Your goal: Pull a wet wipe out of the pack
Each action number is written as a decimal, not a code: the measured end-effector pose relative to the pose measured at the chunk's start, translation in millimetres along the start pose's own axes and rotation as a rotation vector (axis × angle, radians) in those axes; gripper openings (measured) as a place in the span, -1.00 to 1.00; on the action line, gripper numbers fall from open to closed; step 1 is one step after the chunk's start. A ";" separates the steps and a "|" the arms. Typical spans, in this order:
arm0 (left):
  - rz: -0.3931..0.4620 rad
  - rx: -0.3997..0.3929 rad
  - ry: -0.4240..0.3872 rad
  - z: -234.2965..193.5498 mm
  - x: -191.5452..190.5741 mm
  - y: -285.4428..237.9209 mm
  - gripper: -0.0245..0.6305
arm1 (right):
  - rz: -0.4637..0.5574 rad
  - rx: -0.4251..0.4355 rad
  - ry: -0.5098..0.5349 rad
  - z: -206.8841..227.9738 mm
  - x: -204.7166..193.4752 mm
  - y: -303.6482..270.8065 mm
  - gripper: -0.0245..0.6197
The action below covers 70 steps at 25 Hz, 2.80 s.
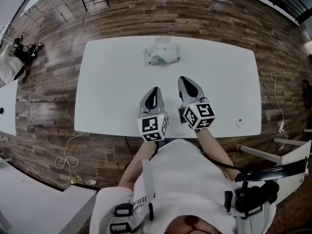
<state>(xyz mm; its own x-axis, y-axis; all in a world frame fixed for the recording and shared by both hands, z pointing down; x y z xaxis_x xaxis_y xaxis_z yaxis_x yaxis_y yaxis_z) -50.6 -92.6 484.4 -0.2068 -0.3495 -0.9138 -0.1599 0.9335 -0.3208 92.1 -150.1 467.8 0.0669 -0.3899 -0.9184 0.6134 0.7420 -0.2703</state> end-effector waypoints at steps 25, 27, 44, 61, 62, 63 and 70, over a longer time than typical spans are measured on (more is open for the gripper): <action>-0.050 -0.095 -0.032 -15.9 8.1 -23.6 -0.92 | -0.192 0.009 0.220 31.6 1.6 -129.6 -0.84; -0.051 -0.097 -0.034 -17.8 9.0 -23.4 -0.92 | -0.214 0.004 0.236 32.6 -0.9 -137.6 -0.77; -0.049 -0.083 -0.030 -29.3 11.3 -29.5 -0.92 | -0.353 0.012 0.345 47.2 -16.5 -186.8 -0.53; -0.063 -0.090 -0.030 -25.8 6.5 -30.2 -0.92 | -0.519 0.032 0.429 53.8 -48.1 -200.5 -0.49; -0.065 -0.089 -0.028 -26.1 6.1 -30.0 -0.92 | -0.523 0.033 0.435 53.5 -48.6 -200.7 -0.50; -0.065 -0.087 -0.028 -26.4 6.1 -29.9 -0.92 | -0.527 0.032 0.441 53.4 -48.5 -200.9 -0.51; -0.062 -0.085 -0.032 -26.5 7.2 -31.7 -0.92 | -0.537 0.017 0.463 55.9 -47.4 -200.8 -0.60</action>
<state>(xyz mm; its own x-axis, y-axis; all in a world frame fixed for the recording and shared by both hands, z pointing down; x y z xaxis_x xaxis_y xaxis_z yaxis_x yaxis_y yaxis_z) -72.7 -126.8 494.5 -0.1630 -0.4021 -0.9010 -0.2531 0.8997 -0.3558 9.7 -311.1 581.8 -0.5876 -0.4246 -0.6888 0.4801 0.5022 -0.7192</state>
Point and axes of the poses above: the fingertips, and each gripper's own axes: y backward along the fingers, z to its right, x out of its top, the point moved 6 cm from there along y, backward along the fingers, and after that the axes turned 6 degrees about -z, right-handed, at the moved point
